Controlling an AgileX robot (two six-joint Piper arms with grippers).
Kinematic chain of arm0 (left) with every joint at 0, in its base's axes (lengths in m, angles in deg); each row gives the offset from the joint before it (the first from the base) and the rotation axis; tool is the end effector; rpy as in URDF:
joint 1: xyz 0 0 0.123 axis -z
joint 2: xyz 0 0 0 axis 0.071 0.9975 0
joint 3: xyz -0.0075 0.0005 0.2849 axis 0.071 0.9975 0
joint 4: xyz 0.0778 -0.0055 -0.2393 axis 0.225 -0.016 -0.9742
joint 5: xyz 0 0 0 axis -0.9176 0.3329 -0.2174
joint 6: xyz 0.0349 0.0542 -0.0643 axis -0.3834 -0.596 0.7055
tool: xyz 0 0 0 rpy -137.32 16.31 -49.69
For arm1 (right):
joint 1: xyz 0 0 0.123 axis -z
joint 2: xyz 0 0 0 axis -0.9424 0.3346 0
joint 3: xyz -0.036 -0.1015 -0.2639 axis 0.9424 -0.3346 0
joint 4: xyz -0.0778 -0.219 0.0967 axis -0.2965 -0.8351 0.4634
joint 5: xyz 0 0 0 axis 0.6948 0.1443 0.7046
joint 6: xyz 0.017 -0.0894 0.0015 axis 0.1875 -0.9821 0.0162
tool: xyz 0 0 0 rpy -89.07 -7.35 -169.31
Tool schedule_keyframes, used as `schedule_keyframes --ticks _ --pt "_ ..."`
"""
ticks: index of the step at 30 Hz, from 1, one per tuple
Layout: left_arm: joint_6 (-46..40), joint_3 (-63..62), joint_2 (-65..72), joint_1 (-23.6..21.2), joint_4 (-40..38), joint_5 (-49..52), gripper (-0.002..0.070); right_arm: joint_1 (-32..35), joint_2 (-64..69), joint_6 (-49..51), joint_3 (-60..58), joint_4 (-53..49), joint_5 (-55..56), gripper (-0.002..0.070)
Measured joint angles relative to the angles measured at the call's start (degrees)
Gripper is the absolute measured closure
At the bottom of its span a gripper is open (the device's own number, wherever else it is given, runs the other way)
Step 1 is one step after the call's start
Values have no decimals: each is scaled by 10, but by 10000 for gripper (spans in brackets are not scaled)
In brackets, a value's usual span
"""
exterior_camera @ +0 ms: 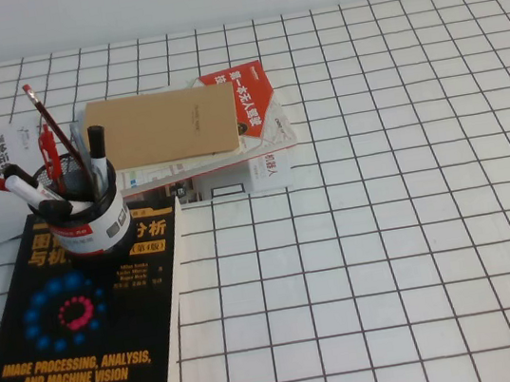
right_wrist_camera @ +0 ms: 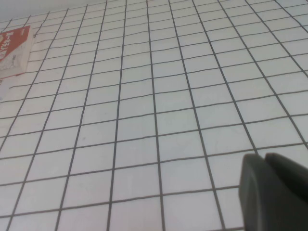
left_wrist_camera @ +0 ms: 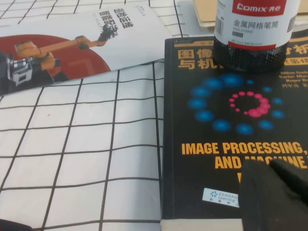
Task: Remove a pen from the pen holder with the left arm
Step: 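Take a marker out of the pen holder and lay it on the table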
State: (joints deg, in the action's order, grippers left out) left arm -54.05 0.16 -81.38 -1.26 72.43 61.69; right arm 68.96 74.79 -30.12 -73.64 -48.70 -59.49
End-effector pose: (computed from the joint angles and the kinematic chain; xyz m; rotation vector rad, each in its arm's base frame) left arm 0.0524 -0.0038 0.1717 0.1092 1.8686 -0.0064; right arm 0.0531 0.0036 0.1718 0.1444 1.8485 0.1794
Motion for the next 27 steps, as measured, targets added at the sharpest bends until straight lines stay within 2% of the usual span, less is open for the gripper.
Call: schedule_keyframes --ticks 27 --pt "0 0 0 0 -9 0 678 0 0 0 0 0 0 693"
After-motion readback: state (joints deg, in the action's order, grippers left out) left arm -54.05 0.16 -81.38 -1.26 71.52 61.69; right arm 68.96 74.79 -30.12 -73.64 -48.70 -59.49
